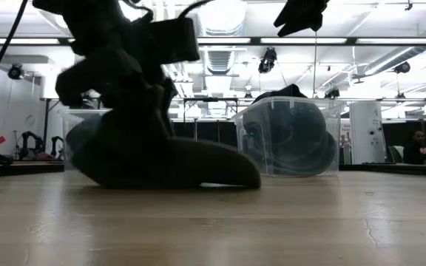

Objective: Pick & Place hat
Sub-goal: Put the gray cap into the left transparent bin

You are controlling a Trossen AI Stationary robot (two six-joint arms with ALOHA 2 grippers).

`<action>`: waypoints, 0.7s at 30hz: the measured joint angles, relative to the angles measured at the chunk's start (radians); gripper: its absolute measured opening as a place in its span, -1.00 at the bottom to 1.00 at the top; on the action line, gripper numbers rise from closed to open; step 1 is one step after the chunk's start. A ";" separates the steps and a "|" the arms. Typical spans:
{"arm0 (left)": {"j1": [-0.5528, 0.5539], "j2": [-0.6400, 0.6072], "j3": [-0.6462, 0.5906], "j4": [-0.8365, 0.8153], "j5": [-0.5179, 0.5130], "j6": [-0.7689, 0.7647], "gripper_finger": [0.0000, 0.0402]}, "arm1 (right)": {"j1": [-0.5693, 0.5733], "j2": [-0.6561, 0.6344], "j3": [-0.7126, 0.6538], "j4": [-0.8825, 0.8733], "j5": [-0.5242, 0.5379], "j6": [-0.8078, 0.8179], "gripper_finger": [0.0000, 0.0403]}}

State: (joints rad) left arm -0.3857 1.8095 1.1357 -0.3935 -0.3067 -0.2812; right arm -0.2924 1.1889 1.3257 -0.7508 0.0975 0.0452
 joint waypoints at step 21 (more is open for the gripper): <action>-0.002 0.002 0.405 -0.638 -0.362 0.131 -0.98 | 0.000 0.000 -0.011 0.006 0.000 0.000 0.16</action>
State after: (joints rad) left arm -0.3875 1.8114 1.5410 -1.0320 -0.6682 -0.1499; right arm -0.2924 1.1889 1.3144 -0.7444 0.0973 0.0452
